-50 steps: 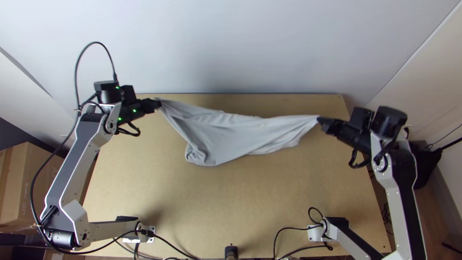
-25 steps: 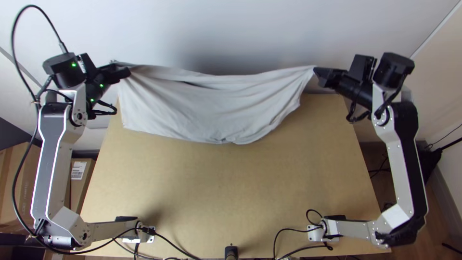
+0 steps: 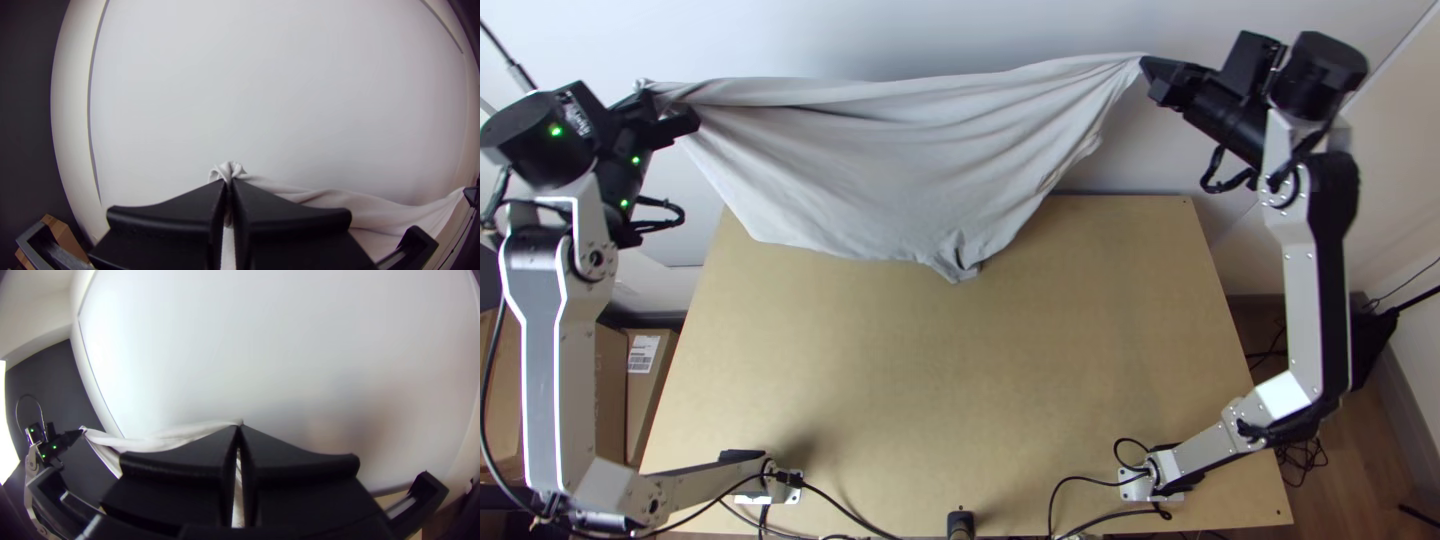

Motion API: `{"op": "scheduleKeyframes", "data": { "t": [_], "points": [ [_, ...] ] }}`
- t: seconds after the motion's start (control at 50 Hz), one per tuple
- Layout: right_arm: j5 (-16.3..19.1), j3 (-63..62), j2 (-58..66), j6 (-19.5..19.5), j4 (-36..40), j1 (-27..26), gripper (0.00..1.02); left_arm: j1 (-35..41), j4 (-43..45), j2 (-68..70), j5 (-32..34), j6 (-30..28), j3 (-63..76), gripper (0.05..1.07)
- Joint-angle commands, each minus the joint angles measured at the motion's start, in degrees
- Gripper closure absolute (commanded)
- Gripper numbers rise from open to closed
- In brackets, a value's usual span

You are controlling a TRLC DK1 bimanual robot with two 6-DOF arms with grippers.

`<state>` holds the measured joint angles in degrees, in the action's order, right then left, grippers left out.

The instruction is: Fold the t-shirt

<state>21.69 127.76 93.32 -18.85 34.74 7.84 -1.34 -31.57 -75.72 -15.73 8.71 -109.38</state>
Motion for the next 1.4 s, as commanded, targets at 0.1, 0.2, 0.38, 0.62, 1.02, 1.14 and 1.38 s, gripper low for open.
{"op": "scheduleKeyframes", "data": {
  "t": [0.1, 0.2, 0.38, 0.62, 1.02, 1.14, 1.38],
  "points": [
    [-1.4, -3.5, -18.1, -1.1, -3.8, -0.2, 1.0, 0.4, 2.7, 14.6, -1.6, 1.0, 6.4, 1.05],
    [-1.3, -8.1, -25.5, -1.1, -5.2, -0.1, 1.0, 1.3, 4.1, 20.4, -1.4, 1.7, 10.2, 1.05],
    [-1.2, -17.5, -37.4, -1.1, -7.0, 1.8, 1.0, 3.5, 8.7, 32.3, 0.4, 2.9, 18.4, 1.05],
    [-1.2, -23.8, -43.7, -5.0, -7.0, 2.7, 1.0, 3.5, 6.3, 45.0, 3.8, 5.4, 28.6, 1.05],
    [-1.3, -53.7, -42.0, -7.0, -12.0, 3.8, 1.0, 6.1, -8.3, 57.5, 16.3, 8.3, 64.9, 1.05],
    [-1.2, -67.2, -41.6, -6.9, -18.1, 0.2, 1.0, 10.0, -6.0, 55.3, 16.9, 8.3, 74.3, 1.05],
    [-1.3, -79.9, -34.0, -7.1, -31.7, -4.7, 1.0, 11.0, 13.6, 34.4, 17.2, 8.3, 78.9, 1.05]
  ]
}}
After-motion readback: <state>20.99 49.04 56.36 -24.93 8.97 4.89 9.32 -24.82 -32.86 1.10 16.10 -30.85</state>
